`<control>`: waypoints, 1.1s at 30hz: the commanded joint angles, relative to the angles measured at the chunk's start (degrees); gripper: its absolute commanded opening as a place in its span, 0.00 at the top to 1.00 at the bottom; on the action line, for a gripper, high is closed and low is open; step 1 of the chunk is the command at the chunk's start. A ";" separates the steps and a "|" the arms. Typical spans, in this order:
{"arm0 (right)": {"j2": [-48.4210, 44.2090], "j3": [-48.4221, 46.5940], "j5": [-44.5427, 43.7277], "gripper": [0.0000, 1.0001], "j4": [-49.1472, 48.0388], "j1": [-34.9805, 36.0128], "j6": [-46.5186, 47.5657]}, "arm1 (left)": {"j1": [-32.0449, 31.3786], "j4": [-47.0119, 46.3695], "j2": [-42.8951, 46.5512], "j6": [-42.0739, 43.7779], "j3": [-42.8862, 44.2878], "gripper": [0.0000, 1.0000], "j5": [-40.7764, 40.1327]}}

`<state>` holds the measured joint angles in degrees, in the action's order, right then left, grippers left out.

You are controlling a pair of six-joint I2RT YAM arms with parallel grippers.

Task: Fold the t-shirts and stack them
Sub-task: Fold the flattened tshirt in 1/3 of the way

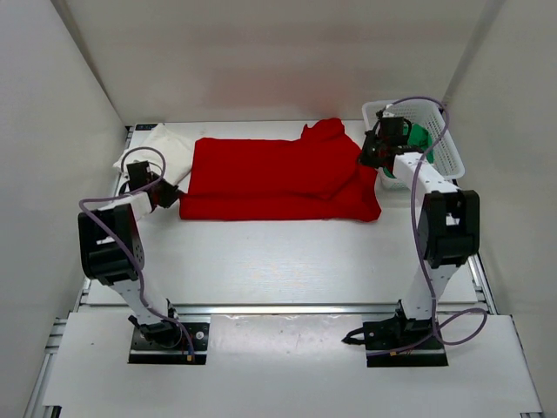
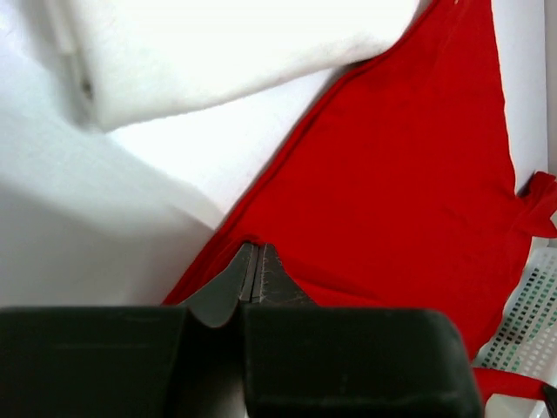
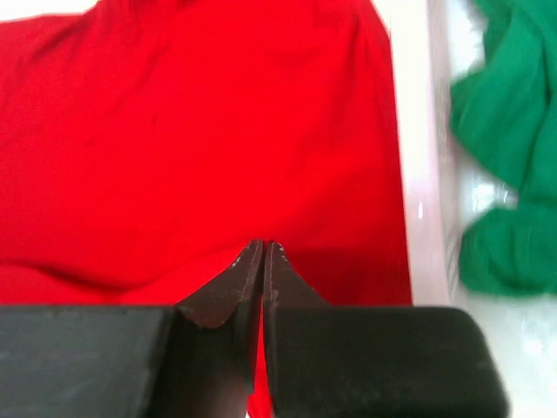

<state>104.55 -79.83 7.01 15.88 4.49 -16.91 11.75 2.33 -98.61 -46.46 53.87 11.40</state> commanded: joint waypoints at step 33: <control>-17.29 46.35 -0.50 0.49 -31.78 -7.74 -14.12 | -1.11 -7.42 3.25 -1.53 -14.32 0.77 3.19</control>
<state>84.18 -31.75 8.27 -10.87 -2.42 -29.85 11.44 -5.26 -94.06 -47.94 38.85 14.79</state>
